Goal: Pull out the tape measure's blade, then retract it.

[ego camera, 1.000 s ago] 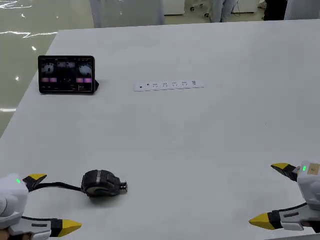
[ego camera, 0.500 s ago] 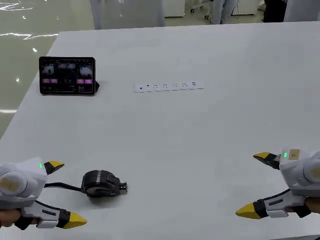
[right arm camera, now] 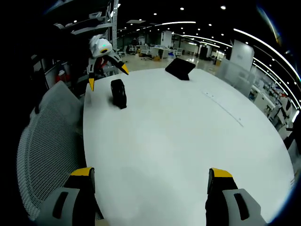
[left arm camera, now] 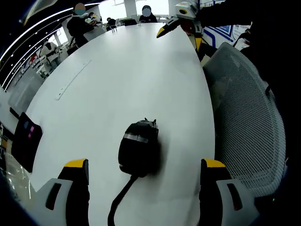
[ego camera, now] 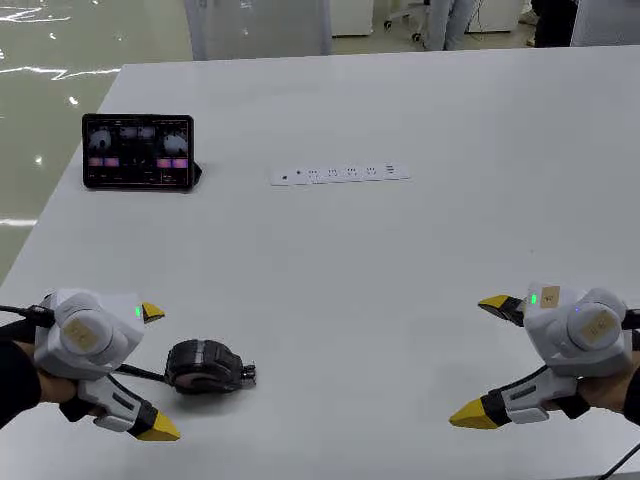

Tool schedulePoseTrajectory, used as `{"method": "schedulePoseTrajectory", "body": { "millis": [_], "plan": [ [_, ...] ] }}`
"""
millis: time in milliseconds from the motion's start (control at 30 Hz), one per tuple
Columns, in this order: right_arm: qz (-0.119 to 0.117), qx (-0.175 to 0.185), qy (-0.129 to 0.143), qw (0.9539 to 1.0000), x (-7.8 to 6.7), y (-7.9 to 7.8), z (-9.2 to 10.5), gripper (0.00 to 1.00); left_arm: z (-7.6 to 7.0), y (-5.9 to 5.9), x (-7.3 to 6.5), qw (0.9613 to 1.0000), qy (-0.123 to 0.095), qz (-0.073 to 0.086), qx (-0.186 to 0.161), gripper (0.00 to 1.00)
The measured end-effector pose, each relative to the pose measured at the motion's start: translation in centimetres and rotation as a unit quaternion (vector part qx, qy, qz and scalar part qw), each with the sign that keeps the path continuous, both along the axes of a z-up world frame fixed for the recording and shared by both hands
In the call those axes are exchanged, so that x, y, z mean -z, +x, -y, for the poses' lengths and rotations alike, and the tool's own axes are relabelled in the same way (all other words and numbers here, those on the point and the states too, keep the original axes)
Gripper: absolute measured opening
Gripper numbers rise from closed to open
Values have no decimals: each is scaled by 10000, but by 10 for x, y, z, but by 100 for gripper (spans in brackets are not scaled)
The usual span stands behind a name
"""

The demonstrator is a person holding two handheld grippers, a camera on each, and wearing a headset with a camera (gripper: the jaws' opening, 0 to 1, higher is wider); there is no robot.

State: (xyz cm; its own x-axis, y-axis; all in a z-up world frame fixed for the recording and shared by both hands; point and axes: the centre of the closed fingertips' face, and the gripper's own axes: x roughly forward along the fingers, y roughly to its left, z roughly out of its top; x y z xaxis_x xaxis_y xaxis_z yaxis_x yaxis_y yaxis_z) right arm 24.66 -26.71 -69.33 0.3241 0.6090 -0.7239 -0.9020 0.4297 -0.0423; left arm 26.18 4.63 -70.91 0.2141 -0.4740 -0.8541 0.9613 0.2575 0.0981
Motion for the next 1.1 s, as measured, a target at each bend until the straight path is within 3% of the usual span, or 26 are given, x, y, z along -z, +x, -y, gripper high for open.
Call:
{"method": "schedulePoseTrajectory", "body": {
  "millis": [233, 333, 500, 667, 900, 1100],
  "plan": [
    [6, -251, -6, 9997, 6, 7, -21, 99, 14, 12, 2, 9996, 100, -126, 225, 96],
    [0, -356, -9, 9994, 7, 9, -28, 99, 17, 11, 6, 9988, 267, -223, 338, 92],
    [-19, -518, -33, 9986, 10, 12, -42, 99, 23, 11, 13, 9978, 359, -298, 476, 88],
    [-9, -626, -27, 9980, 11, 15, -57, 99, 26, 9, 20, 9961, 405, -529, 571, 75],
    [-47, -705, 30, 9975, 14, 18, -79, 99, 26, 12, 23, 9950, 469, -444, 756, 57],
    [-94, -788, 46, 9968, 17, 18, -96, 99, 28, 13, 26, 9942, 533, -320, 881, 51]
  ]
}}
